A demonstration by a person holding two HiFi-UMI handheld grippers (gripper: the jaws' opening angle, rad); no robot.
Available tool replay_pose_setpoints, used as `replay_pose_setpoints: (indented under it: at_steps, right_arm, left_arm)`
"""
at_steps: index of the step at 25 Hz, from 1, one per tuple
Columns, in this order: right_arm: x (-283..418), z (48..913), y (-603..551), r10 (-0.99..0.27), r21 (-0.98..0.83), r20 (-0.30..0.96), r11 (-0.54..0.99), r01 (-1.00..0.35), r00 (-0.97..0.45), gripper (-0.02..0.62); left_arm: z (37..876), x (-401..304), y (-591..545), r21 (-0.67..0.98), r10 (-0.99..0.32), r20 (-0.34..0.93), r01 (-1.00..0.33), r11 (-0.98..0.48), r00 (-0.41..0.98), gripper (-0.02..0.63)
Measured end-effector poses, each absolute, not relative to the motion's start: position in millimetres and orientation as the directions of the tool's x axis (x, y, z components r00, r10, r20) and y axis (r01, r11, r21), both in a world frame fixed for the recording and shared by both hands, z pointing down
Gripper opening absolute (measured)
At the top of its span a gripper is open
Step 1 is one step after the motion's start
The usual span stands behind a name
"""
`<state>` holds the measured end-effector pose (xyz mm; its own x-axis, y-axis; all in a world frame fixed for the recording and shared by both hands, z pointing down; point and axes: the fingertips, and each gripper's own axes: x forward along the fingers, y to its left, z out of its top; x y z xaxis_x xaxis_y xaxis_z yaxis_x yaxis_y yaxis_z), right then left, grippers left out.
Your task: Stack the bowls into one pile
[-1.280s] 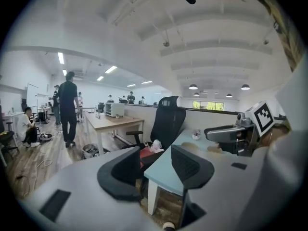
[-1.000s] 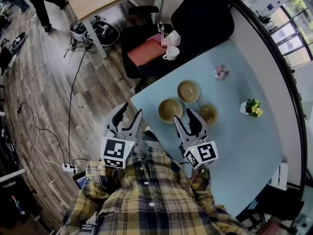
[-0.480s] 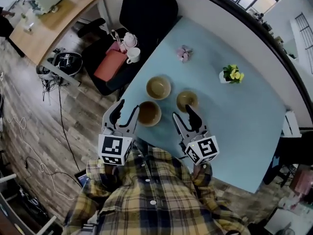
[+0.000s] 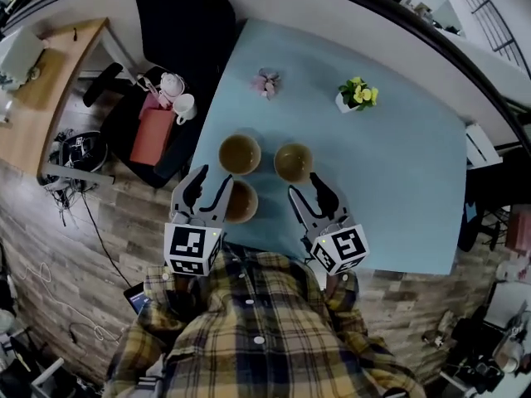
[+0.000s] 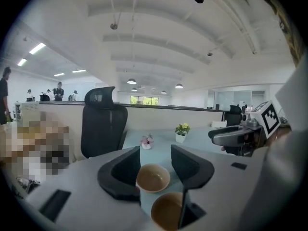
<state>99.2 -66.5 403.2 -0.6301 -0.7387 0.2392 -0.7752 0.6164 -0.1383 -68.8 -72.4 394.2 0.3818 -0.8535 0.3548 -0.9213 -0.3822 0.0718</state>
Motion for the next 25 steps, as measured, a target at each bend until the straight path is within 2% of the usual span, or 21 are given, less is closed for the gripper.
replay_pose_setpoints:
  at_steps: [10,18,25]
  right_arm:
    - [110,404,-71,-0.810,-0.121,0.275,0.505,-0.855,-0.517,0.201]
    - [115,411,-73,-0.826,-0.103,0.311,0.463,-0.881,-0.470,0.201]
    - [118,429,-88,-0.803,-0.026,0.407,0.466,-0.884,-0.435,0.201]
  left_arm:
    - [401,-53,-96,0.099,-0.783,0.364,-0.857,-0.505,0.504,0.189]
    - [409,-54,-95,0.115,-0.769,0.373,-0.848,-0.517,0.519,0.189]
    - [417,-53,-94,0.121,-0.755,0.383,-0.839,-0.530,0.532,0.183]
